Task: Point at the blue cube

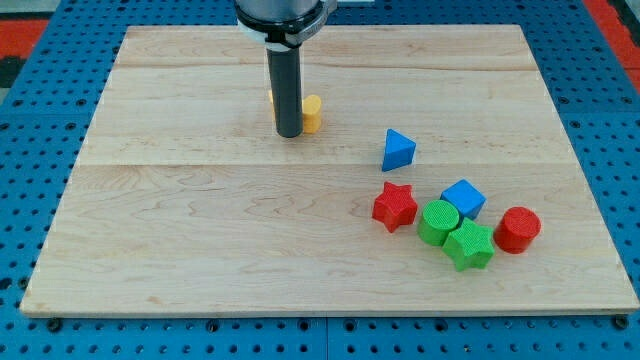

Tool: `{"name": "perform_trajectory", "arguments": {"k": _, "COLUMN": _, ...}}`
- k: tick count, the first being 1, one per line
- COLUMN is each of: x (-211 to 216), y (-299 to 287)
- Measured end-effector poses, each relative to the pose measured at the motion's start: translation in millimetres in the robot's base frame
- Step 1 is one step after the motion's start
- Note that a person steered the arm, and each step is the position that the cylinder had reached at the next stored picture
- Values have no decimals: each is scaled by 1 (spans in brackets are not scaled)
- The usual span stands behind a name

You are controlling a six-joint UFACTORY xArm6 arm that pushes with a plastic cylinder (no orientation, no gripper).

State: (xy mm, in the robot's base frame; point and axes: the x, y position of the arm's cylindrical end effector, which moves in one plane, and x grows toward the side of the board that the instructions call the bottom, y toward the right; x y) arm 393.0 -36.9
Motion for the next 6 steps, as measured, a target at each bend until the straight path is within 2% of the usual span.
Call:
{"name": "perform_trajectory", "arguments": {"k": 1, "x": -30, "y": 73}}
{"name": "perform_trajectory", "arguments": {"k": 2, "x": -31, "y": 164}}
{"name": "perform_trajectory", "arguments": {"k": 3, "x": 14, "y": 249}}
{"name": "perform_trajectory", "arguments": {"k": 4, "x": 68, "y": 258}}
{"name": "perform_trajectory", "arguments": {"k": 5, "x": 105, "y": 218}}
{"name": "perform_trajectory", "arguments": {"k": 6, "x": 118, "y": 214}}
